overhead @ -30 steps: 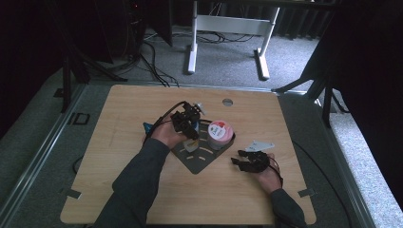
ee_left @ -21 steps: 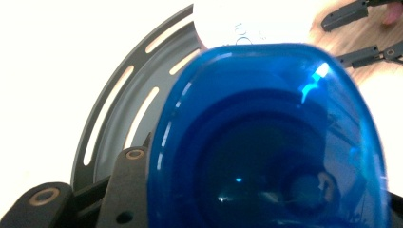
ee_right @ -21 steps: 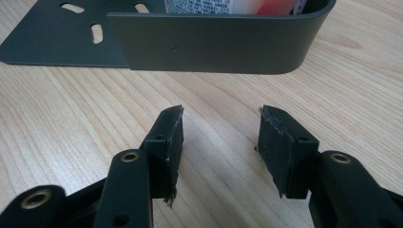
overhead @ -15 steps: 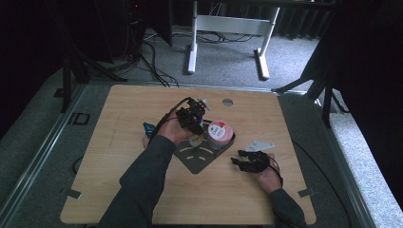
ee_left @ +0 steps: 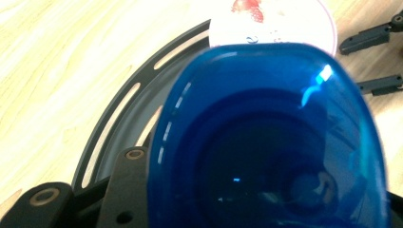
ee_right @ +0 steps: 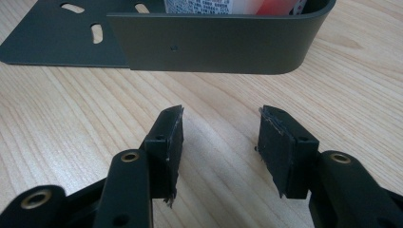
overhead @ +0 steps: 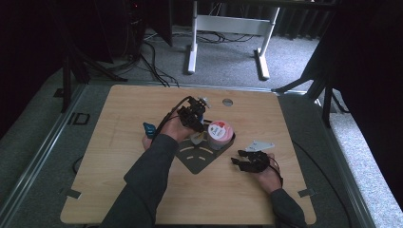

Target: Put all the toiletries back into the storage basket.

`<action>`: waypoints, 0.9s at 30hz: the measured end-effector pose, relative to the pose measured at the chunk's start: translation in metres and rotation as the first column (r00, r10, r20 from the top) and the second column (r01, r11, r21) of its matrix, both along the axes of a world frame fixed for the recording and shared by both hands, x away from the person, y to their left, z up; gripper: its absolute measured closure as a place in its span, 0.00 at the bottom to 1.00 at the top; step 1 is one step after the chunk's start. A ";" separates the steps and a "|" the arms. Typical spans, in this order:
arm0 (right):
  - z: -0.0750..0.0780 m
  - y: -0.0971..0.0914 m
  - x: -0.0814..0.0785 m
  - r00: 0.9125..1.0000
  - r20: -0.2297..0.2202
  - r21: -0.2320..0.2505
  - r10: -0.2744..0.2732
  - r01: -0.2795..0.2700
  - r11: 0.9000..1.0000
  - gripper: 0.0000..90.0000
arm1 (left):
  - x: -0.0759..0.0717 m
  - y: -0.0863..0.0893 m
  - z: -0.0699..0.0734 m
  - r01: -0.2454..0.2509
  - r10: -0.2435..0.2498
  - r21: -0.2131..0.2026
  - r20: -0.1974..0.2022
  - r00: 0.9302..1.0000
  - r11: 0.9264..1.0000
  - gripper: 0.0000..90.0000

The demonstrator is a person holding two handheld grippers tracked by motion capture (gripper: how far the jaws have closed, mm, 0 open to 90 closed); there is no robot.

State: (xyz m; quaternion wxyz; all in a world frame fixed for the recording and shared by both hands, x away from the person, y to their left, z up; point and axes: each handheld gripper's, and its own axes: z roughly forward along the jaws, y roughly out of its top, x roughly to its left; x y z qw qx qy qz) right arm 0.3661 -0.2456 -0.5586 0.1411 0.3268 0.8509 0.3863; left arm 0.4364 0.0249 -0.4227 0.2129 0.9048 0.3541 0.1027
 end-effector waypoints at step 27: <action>0.000 0.000 0.000 1.000 -0.001 0.001 0.000 0.000 1.000 0.56 | 0.024 -0.010 -0.001 -0.023 0.023 -0.032 0.023 0.999 0.999 0.61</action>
